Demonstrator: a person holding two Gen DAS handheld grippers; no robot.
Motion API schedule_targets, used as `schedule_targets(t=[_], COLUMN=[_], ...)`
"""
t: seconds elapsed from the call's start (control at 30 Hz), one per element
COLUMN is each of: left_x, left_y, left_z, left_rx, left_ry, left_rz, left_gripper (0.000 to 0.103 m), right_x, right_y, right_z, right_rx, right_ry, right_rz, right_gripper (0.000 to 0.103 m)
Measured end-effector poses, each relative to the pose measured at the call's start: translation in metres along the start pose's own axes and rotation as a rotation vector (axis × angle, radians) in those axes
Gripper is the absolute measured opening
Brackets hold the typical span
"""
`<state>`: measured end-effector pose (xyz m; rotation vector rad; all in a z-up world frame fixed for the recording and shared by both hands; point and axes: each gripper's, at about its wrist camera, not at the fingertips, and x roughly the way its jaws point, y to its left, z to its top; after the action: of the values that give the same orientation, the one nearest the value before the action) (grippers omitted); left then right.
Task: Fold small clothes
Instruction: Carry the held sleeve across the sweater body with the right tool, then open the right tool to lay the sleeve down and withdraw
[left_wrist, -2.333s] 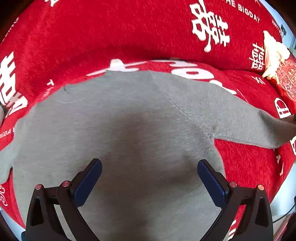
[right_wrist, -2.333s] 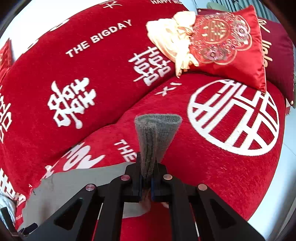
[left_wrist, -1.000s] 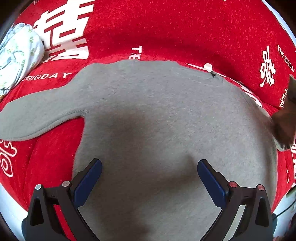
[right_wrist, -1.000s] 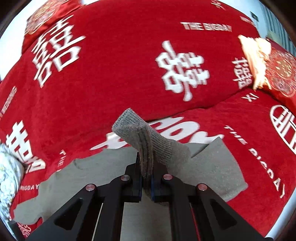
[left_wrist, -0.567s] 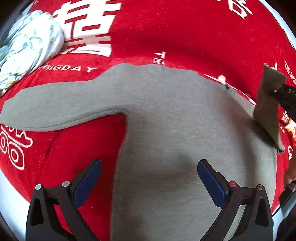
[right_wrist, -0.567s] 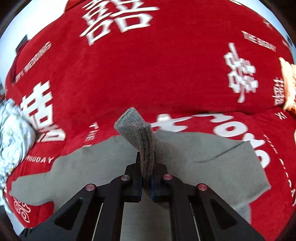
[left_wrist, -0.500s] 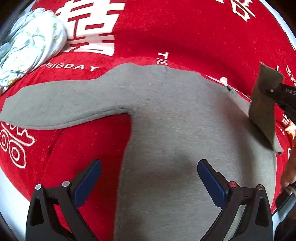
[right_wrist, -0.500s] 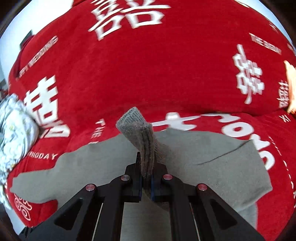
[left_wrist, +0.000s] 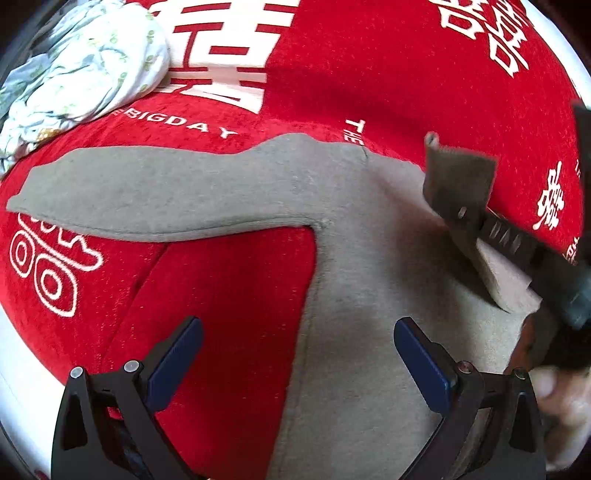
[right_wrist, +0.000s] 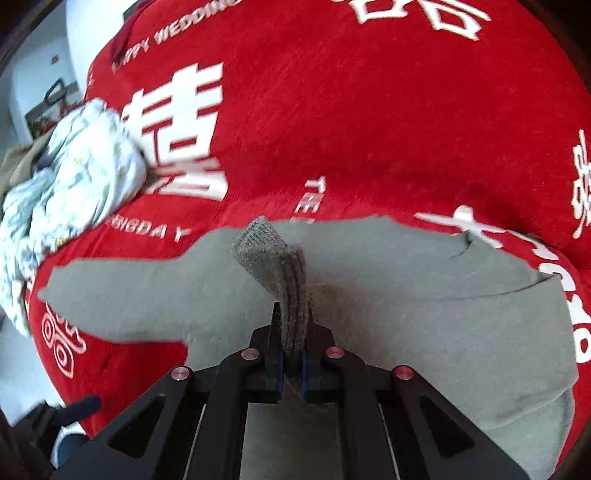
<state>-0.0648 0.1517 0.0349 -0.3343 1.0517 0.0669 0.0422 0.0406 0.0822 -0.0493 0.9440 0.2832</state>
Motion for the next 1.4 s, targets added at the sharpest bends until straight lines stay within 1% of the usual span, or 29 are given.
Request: schedule_targets(t=[0.13,0.23,0.3,0.37,0.43,0.47,0.5,0.57,0.63,0.7,0.77,0.83,0.9,0.97,1.03,1.1,1.2,1.27,1.3,1.33,1.37,1.4], left_x=[0.002,0.001,0.003,0.004,0.003,0.002,0.001,-0.002,-0.004,-0.005,-0.004,-0.005,-0.005,-0.002,0.005,0.016,0.039,0.062,0.070,0.075,0.078,0.080], left_y=[0.006,0.007,0.006,0.006,0.008,0.008,0.008,0.008,0.007,0.003,-0.004,-0.013,-0.025,-0.043,-0.069,-0.091,-0.126,-0.138,-0.141,-0.143,-0.145,-0.145], left_z=[0.001,0.001,-0.001,-0.001,-0.001,-0.001,0.000,0.003,0.005,0.007,0.010,0.012,0.014,0.016,0.018,0.019,0.018,0.018,0.018,0.019,0.019,0.020], left_rx=[-0.016,-0.021,-0.008,-0.011,-0.017,-0.019,-0.022,-0.028,-0.027,-0.022,-0.009,0.001,0.016,0.052,0.103,0.141,0.222,0.253,0.268,0.301,0.322,0.334], left_ry=[0.003,0.003,0.006,0.013,0.008,0.005,0.003,0.000,-0.003,-0.006,-0.001,-0.010,-0.006,0.005,0.019,0.041,0.077,0.110,0.106,0.071,0.060,0.052], left_rz=[0.007,0.007,0.019,0.013,0.014,0.015,0.016,0.016,0.016,0.014,0.010,0.003,-0.016,-0.043,-0.073,-0.112,-0.152,-0.083,-0.045,0.010,0.038,0.046], left_gripper=[0.103,0.103,0.103,0.103,0.103,0.103,0.103,0.103,0.103,0.103,0.103,0.103,0.103,0.103,0.103,0.103,0.103,0.103,0.103,0.103,0.103,0.103], right_x=[0.014,0.016,0.019,0.023,0.025,0.024,0.023,0.012,-0.004,-0.021,-0.031,-0.041,-0.048,-0.047,-0.037,-0.029,-0.018,-0.012,-0.010,-0.010,-0.009,-0.006], right_y=[0.003,0.008,0.007,0.004,0.000,-0.003,-0.005,-0.008,-0.016,-0.036,-0.061,-0.087,-0.107,-0.124,-0.146,-0.165,-0.199,-0.221,-0.234,-0.245,-0.255,-0.262], right_z=[-0.012,-0.020,-0.022,-0.022,-0.022,-0.021,-0.020,-0.018,-0.015,-0.013,-0.014,-0.017,-0.022,-0.029,-0.037,-0.043,-0.046,-0.043,-0.042,-0.041,-0.038,-0.035], right_rx=[0.000,-0.024,-0.019,-0.010,0.015,0.028,0.033,0.027,0.022,0.058,0.116,0.166,0.177,0.171,0.189,0.218,0.259,0.287,0.308,0.325,0.339,0.348], right_ry=[0.046,0.058,0.069,0.087,0.103,0.111,0.118,0.087,0.025,-0.020,-0.038,-0.050,-0.058,-0.032,0.016,0.047,0.069,0.068,0.061,0.055,0.053,0.058], right_rz=[0.011,0.021,0.024,0.034,0.077,0.109,0.140,0.165,0.155,0.151,0.148,0.171,0.141,0.055,-0.034,-0.107,-0.197,-0.237,-0.238,-0.227,-0.225,-0.220], right_gripper=[0.007,0.007,0.007,0.008,0.014,0.023,0.030,0.057,0.072,0.073,0.073,0.073,0.073,0.073,0.073,0.073,0.073,0.073,0.073,0.073,0.073,0.073])
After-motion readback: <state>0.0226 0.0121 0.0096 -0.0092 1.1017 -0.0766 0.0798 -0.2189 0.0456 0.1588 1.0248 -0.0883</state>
